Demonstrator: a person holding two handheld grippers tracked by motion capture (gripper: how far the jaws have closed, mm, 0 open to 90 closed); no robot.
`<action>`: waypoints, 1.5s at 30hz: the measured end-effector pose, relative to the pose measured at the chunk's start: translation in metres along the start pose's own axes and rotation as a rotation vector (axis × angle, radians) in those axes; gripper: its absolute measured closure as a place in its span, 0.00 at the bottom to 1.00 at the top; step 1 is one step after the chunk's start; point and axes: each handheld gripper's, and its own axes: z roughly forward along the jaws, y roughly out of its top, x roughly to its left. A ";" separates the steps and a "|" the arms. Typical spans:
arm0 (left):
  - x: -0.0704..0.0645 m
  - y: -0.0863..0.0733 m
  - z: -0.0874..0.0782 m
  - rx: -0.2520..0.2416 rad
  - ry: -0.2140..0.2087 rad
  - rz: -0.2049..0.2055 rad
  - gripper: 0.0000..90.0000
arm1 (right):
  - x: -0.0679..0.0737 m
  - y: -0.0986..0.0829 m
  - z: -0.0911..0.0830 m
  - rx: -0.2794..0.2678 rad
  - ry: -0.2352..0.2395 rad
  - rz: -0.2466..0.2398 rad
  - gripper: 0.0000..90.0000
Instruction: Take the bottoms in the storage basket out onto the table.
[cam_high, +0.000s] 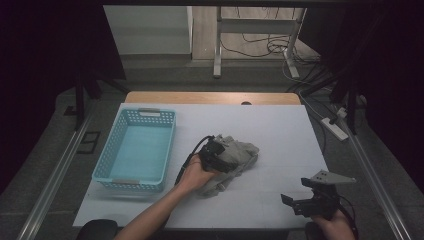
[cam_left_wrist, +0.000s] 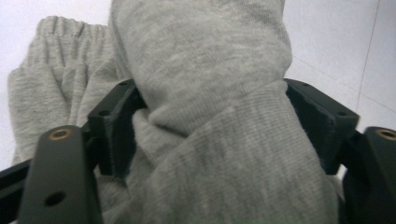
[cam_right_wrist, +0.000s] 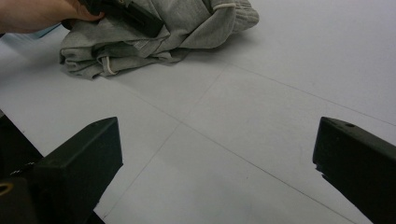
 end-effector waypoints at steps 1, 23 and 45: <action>0.000 0.000 0.000 0.000 0.000 0.000 0.22 | 0.000 0.000 0.000 0.000 0.000 -0.002 0.02; -0.002 0.006 -0.004 0.012 -0.031 -0.015 0.10 | -0.001 0.000 -0.001 -0.011 0.005 0.008 0.02; -0.004 0.011 -0.022 -0.042 -0.142 -0.030 0.00 | -0.002 0.000 -0.002 -0.017 0.008 0.014 0.02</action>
